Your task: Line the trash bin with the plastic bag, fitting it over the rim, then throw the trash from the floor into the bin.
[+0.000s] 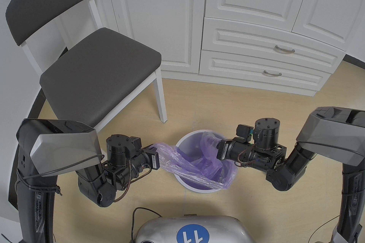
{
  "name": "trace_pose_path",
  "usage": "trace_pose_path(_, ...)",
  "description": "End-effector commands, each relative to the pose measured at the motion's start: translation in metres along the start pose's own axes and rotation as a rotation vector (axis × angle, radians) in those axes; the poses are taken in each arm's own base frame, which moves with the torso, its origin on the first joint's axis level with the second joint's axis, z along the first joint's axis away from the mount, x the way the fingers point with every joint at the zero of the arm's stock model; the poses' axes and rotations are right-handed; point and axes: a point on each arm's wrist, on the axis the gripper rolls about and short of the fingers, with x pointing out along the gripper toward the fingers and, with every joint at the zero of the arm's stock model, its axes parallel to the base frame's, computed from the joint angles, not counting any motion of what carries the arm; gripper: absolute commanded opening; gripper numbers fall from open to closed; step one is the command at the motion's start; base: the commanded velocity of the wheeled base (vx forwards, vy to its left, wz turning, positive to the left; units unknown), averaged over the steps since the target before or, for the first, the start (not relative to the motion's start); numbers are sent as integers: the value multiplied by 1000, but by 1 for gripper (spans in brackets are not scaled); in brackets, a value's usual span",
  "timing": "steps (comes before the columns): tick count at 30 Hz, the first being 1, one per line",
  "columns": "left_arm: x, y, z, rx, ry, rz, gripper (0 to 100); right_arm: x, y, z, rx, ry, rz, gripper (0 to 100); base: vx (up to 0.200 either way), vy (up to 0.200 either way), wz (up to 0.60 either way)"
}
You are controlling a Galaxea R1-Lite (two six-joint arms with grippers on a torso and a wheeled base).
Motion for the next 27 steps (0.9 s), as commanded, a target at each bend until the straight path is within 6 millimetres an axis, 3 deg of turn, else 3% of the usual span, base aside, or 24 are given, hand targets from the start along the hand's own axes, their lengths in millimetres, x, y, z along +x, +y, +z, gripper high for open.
trace_pose_path(1,-2,2,-10,-1,27,13,0,23,-7,-28,13,62,1,0,0,0,0)
trace_pose_path(9,15,-11,-16,9,11,-21,0,25,-31,-33,30,73,-51,0,0,0,0)
trace_pose_path(11,25,-17,-16,10,-10,-35,0,27,-46,-36,41,80,-84,0,0,0,0)
trace_pose_path(17,27,-19,-17,13,-9,-40,0,26,-58,-31,59,90,-117,0,0,0,0)
trace_pose_path(19,22,-16,-15,11,-4,-33,0,12,-56,-7,50,39,-123,0,0,0,0)
trace_pose_path(21,16,-16,-13,11,2,-30,0,5,-55,4,41,19,-128,0,0,0,0)
trace_pose_path(23,-5,-12,-9,20,45,-29,0,-15,-63,23,-44,3,-176,0,0,0,0)
trace_pose_path(27,-19,-11,-8,19,86,-48,0,-39,-89,27,-196,37,-266,0,0,0,0)
